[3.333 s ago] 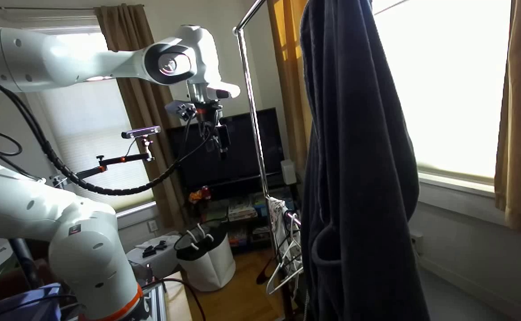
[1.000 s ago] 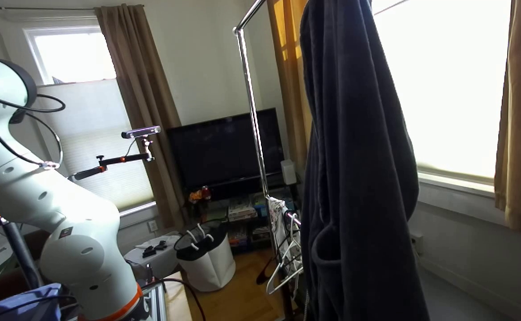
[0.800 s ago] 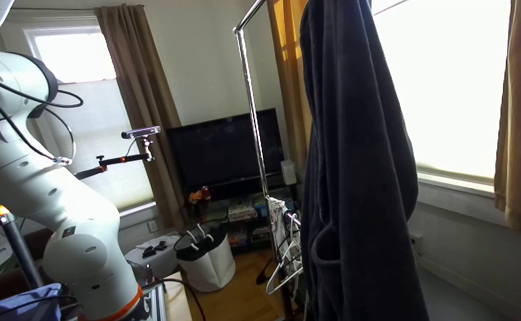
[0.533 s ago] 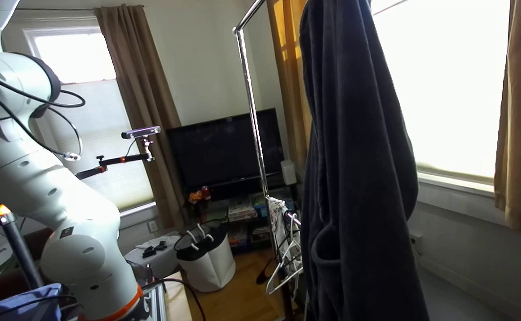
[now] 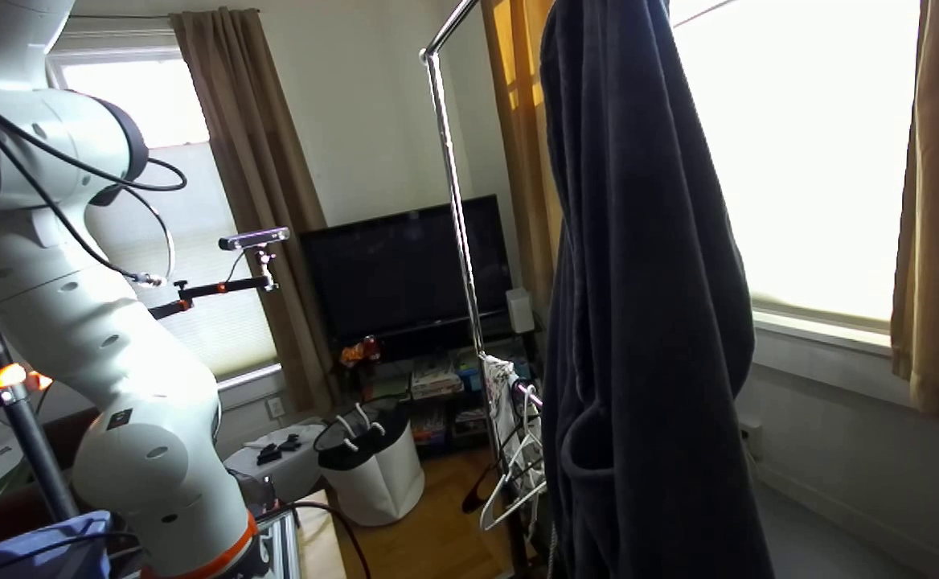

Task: Place the robe on the right end of the rail

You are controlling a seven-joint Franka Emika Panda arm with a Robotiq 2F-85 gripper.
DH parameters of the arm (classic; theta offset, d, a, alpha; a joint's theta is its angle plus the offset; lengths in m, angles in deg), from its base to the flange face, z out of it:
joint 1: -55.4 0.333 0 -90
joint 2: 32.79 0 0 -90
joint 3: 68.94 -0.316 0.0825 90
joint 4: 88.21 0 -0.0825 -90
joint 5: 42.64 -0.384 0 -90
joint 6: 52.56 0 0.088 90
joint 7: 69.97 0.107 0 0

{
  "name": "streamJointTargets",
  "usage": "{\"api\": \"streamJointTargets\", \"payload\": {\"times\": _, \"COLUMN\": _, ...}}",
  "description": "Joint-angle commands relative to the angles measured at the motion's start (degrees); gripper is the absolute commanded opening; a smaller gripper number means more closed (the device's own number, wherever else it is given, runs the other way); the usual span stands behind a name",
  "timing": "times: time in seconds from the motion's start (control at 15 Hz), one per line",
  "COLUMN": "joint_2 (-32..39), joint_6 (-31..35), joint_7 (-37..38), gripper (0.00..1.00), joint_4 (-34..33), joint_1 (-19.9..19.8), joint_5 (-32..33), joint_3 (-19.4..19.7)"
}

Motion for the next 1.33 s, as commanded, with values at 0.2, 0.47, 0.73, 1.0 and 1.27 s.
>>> {"api": "streamJointTargets", "payload": {"times": 0.2, "joint_2": 11.7, "joint_6": -8.5, "joint_7": -11.9, "gripper": 1.00, "joint_4": -11.0, "joint_1": 0.8, "joint_5": -21.3, "joint_3": 11.6}}
{"api": "streamJointTargets", "payload": {"times": 0.47, "joint_2": 16.7, "joint_6": -9.2, "joint_7": -10.4, "gripper": 1.00, "joint_4": -15.1, "joint_1": -1.8, "joint_5": -30.8, "joint_3": 15.2}}
{"api": "streamJointTargets", "payload": {"times": 0.73, "joint_2": 21.6, "joint_6": -9.6, "joint_7": -7.5, "gripper": 1.00, "joint_4": -17.8, "joint_1": -5.6, "joint_5": -38.0, "joint_3": 17.2}}
{"api": "streamJointTargets", "payload": {"times": 1.0, "joint_2": 25.9, "joint_6": -10.0, "joint_7": -3.0, "gripper": 1.00, "joint_4": -19.6, "joint_1": -10.8, "joint_5": -46.0, "joint_3": 17.1}}
{"api": "streamJointTargets", "payload": {"times": 1.27, "joint_2": 27.3, "joint_6": -19.9, "joint_7": 0.2, "gripper": 1.00, "joint_4": -22.6, "joint_1": -13.8, "joint_5": -49.5, "joint_3": 15.7}}
